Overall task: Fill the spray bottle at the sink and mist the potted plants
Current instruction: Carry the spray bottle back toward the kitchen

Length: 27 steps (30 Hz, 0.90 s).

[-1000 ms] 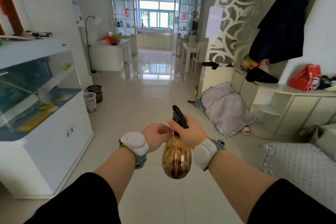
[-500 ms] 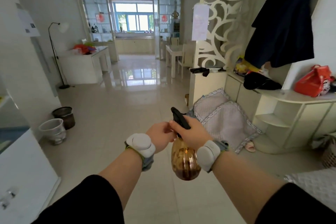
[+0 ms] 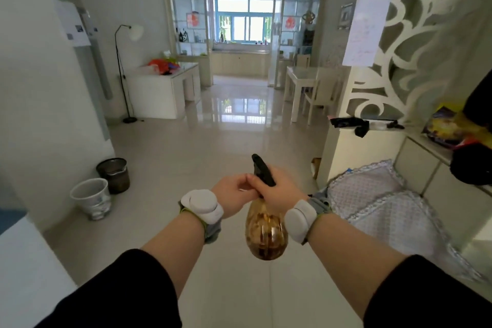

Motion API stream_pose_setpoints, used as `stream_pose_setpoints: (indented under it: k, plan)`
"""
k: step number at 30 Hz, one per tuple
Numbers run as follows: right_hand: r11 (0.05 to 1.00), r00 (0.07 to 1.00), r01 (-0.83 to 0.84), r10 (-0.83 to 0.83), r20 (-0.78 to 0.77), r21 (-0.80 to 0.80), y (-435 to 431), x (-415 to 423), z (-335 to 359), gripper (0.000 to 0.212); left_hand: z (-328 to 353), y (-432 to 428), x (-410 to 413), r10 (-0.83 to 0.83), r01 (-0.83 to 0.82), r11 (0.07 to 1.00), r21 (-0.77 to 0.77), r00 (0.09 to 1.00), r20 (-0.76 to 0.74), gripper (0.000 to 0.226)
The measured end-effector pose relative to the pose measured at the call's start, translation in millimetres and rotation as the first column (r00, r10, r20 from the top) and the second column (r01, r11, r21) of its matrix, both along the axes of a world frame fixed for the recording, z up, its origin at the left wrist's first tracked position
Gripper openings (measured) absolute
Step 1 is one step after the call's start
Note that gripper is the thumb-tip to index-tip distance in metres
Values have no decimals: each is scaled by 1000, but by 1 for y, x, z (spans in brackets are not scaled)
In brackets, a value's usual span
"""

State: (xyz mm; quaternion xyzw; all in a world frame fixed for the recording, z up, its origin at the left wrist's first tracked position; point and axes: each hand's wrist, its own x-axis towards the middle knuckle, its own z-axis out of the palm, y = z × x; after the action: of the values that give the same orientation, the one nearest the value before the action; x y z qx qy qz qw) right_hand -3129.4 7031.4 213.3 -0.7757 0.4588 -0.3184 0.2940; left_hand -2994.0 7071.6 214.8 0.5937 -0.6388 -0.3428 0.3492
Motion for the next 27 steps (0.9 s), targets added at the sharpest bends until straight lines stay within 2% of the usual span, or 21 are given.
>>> stream_pose_setpoints:
  k: [6,8,11,16,18,19,22,26,27]
  plan:
    - [999,998,40,-42,41,37,-160,38,-8,27,-8,-175,45,-41,43,998,37,997,-68,26]
    - [995,994,82,-86,70,59,-251,44,-3,26,-3,-274,55,-47,53,996,70,995,-87,25]
    - [994,993,93,-96,65,51,-293,39,3,25,1,-325,53,-11,14,997,75,999,-46,27]
    - [985,987,148,-153,53,90,-447,21,-5,27,-9,-487,28,-61,60,997,55,998,17,32]
    - [989,989,128,-133,62,74,-527,12,-17,26,-19,-567,16,-39,39,999,27,999,23,31]
    - [990,990,131,-133,47,58,-535,11,-18,26,-18,-573,16,-31,29,999,38,999,44,33]
    - [997,996,75,-75,52,8,-633,6,-15,26,-17,-672,12,-20,16,998,64,998,62,41]
    - [999,999,34,-33,41,-9,-777,23,-4,15,-6,-812,28,26,-29,999,44,997,73,42]
    - [1000,998,29,-29,55,4,-785,24,-4,15,-5,-818,30,23,-27,999,46,996,86,42]
